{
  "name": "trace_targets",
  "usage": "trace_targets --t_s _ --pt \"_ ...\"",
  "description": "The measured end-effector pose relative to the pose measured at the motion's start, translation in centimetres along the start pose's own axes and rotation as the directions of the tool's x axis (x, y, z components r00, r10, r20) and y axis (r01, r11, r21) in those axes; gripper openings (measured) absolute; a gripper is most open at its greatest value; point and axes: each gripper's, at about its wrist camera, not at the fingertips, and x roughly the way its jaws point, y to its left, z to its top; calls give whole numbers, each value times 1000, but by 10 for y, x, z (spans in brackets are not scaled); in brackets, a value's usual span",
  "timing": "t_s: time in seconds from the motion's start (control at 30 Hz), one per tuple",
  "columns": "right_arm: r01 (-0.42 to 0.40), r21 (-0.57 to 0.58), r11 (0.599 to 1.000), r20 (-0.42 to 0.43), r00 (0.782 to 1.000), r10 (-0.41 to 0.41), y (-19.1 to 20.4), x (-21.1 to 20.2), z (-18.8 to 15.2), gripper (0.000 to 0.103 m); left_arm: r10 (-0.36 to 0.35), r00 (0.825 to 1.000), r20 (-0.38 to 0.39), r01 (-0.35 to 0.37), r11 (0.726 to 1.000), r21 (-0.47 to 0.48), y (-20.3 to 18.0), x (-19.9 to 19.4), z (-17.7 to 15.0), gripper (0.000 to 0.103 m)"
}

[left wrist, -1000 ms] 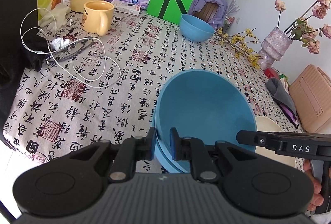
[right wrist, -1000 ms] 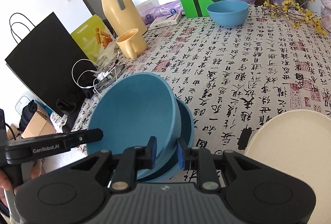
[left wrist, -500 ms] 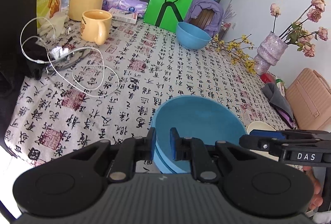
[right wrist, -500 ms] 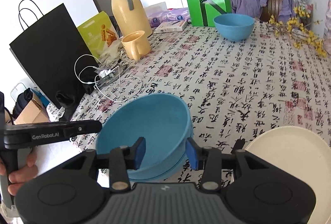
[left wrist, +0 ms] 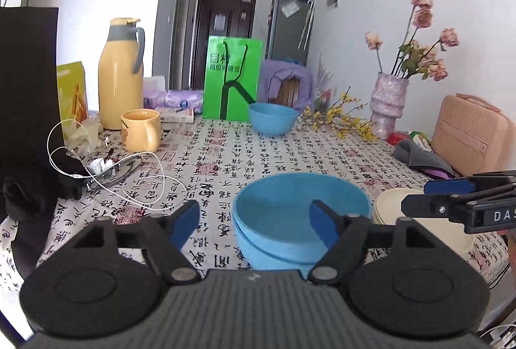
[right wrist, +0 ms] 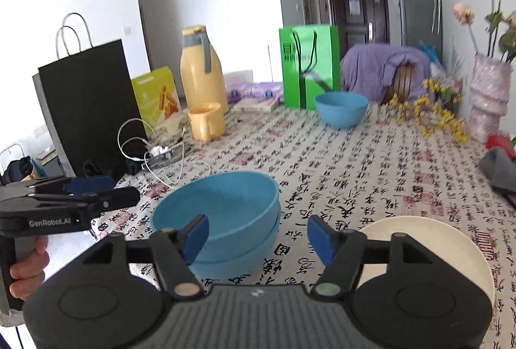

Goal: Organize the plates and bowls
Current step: 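Open both grippers and pull back from the nested blue bowls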

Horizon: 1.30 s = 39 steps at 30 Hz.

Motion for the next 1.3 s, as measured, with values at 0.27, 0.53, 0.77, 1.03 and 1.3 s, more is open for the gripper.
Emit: trace_targets --t_s 0.27,0.53,0.77,1.03,1.3 --pt "185 -63 981 130 976 -175 16 -49 -77 85 17 998 58 -20 999 50 -20 -34 -44 90" --pt "226 -41 973 184 959 -215 10 -81 -102 91 -22 998 67 18 997 70 -30 -37 -50 93" --pt "221 -18 975 201 956 -213 6 -77 -102 91 -41 997 70 34 995 93 -37 -30 -46 93" --pt "245 28 969 208 947 -245 -9 -68 -95 91 -44 996 74 38 995 88 -36 -15 -35 94" --pt "255 101 962 216 938 -271 -35 -56 -72 91 -58 996 69 53 995 82 -36 10 -4 94"
